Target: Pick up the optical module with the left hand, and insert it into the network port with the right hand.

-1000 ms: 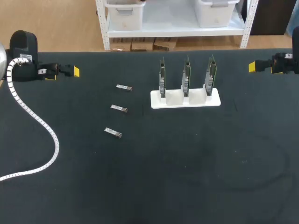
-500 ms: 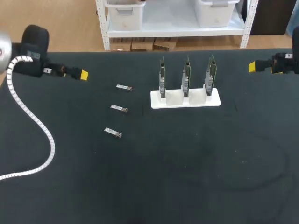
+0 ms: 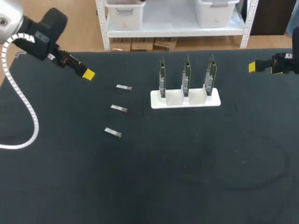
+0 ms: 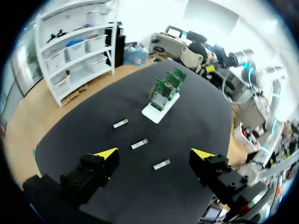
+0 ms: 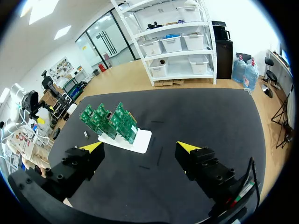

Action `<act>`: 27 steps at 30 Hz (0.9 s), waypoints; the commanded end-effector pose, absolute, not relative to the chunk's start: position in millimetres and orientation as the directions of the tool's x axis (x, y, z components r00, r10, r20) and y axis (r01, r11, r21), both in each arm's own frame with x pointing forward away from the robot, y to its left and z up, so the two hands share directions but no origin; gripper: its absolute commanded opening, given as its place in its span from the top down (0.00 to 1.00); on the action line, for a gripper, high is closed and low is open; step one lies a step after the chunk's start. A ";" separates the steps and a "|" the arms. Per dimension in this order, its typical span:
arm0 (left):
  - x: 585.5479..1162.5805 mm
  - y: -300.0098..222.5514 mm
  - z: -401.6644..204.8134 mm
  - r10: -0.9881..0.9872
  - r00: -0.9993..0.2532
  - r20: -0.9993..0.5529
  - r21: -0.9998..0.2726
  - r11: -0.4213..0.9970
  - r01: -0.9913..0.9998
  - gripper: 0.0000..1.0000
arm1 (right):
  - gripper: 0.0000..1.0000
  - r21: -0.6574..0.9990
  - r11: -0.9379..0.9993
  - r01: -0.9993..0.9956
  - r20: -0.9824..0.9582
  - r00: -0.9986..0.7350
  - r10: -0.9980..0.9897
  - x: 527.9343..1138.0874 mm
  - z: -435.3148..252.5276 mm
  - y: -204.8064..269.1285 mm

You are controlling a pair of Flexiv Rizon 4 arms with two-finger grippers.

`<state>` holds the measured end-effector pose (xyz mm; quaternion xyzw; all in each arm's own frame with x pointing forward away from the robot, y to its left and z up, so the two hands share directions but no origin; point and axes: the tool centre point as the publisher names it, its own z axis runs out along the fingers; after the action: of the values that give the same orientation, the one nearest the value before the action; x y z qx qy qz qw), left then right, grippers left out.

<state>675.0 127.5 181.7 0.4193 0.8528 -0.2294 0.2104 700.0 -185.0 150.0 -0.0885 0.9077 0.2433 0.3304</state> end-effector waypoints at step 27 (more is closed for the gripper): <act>648.5 106.3 165.9 0.780 -0.474 -0.408 -0.229 0.416 0.880 0.00 | 0.00 0.383 0.866 -0.321 -0.643 -0.766 0.000 700.0 150.0 -185.1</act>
<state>650.6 105.5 166.5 0.4991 0.8326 -0.2099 0.1169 700.0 -185.1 150.0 -0.0884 0.9077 0.2433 0.3304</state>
